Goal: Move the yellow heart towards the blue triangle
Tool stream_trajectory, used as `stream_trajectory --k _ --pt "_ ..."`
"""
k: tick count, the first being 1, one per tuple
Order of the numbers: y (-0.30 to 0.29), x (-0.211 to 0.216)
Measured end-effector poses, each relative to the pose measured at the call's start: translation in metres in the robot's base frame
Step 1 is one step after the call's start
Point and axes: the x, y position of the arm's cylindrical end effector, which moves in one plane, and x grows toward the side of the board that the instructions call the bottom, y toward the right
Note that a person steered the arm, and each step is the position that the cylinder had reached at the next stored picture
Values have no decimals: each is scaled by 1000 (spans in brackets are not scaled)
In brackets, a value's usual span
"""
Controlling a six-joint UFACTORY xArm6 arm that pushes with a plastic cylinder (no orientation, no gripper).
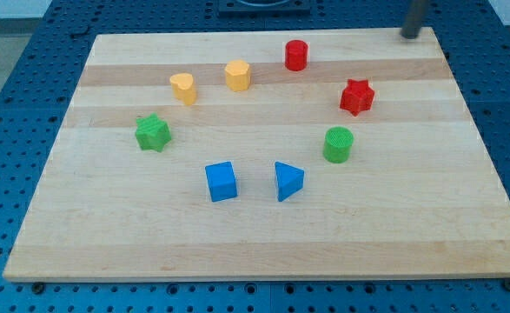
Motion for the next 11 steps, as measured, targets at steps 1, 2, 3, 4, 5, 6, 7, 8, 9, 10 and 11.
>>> stream_trajectory --k 1,2,3,4,5,6,7,8,9,10,11 --pt "-35 -7" --pt "-100 -7" --pt "-189 -6" --pt "-282 -6" --pt "-359 17" --pt "-373 59" --pt "-373 64" --pt "-374 91" --pt "-374 124" --pt "-358 138" --pt "-326 148"
